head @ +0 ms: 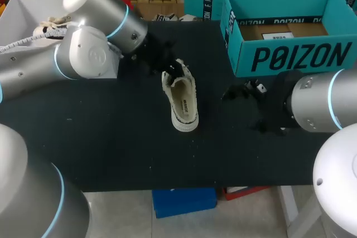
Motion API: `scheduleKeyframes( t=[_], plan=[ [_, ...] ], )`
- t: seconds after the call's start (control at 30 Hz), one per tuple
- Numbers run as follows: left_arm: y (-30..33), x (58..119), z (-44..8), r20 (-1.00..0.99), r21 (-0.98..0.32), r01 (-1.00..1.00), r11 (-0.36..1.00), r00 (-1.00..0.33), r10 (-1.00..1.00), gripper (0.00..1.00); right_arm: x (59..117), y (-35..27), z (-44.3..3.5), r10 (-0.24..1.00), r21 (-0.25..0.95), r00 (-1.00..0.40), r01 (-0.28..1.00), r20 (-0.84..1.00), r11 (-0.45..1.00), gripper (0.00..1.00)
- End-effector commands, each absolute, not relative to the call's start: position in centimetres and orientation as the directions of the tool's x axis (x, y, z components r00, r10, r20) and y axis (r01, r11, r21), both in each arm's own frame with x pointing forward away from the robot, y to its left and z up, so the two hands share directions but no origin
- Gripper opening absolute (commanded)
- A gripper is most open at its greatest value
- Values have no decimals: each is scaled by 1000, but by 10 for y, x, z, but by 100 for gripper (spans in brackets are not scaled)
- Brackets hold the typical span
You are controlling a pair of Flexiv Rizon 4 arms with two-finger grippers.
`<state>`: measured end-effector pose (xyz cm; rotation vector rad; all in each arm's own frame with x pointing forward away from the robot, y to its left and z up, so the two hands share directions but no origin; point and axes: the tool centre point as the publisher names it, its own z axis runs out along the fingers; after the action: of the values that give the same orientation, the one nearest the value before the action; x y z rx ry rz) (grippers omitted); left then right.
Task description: Take the shoe out of the shoebox, open the shoe tongue, remove and reinsert the insole, then place the shoe into the shoebox
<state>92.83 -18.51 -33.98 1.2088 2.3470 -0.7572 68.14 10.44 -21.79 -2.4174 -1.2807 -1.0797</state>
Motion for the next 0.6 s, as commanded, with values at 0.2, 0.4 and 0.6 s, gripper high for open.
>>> scheduleKeyframes(
  t=[0.2,0.4,0.6],
  plan=[
    [-168,907,-350,-573,-301,815,495,-569,589,0,680,109,-221,632,171,361,764,686,-622,100],
    [-179,903,-358,-566,-313,819,481,-568,598,0,680,109,-221,632,171,361,764,686,-622,100],
    [-182,903,-357,-559,-311,823,476,-563,609,0,680,109,-221,632,171,361,764,686,-622,100]
  ],
)
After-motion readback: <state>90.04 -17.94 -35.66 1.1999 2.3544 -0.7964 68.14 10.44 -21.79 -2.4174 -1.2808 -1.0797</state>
